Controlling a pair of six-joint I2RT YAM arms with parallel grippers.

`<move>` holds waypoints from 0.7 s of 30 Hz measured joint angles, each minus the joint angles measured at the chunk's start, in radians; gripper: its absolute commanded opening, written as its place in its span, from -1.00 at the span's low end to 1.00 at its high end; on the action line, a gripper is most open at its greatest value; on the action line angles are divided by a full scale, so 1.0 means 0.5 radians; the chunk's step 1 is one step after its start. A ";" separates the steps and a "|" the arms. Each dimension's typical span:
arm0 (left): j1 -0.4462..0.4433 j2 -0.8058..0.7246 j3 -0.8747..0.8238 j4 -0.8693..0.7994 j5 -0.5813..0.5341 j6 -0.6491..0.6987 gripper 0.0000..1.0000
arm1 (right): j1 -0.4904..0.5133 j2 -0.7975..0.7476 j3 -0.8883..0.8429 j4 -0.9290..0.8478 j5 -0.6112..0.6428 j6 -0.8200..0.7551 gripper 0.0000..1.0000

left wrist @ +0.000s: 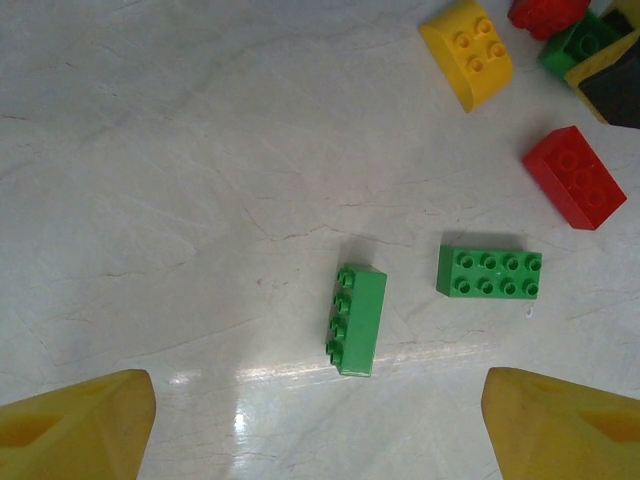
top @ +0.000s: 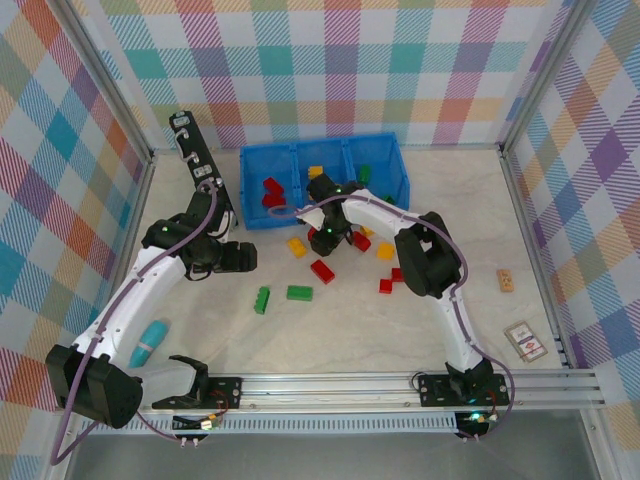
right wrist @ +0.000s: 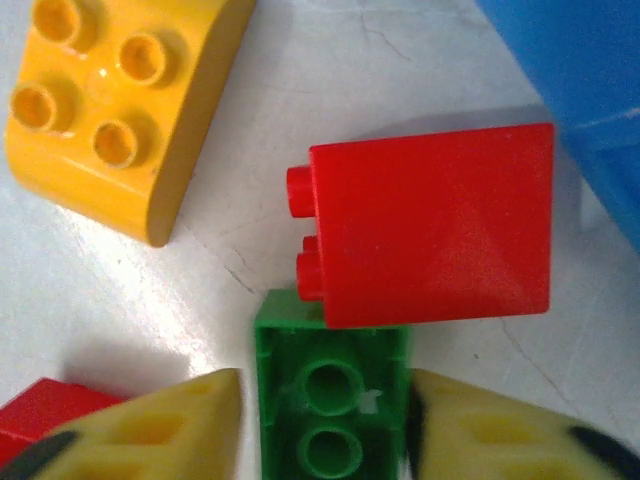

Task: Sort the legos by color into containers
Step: Pick up the lego from the center of the table, then place the lego in the container.

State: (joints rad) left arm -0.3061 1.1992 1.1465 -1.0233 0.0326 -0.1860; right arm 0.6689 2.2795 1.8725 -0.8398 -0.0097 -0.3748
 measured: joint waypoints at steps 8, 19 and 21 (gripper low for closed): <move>0.000 -0.011 0.009 -0.002 -0.007 0.001 0.72 | -0.014 -0.167 -0.224 0.027 -0.002 0.032 -0.63; 0.000 -0.006 -0.016 0.021 0.009 -0.002 0.74 | -0.267 -0.757 -0.318 0.037 0.072 0.159 -0.63; 0.000 -0.006 -0.061 0.026 0.008 -0.012 0.75 | -0.358 -0.808 -0.276 0.074 0.092 0.198 -0.61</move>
State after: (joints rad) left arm -0.3061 1.1961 1.1160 -1.0103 0.0368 -0.1921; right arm 0.4900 1.8755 1.7344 -0.8028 0.0364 -0.2756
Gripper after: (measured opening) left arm 0.871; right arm 0.239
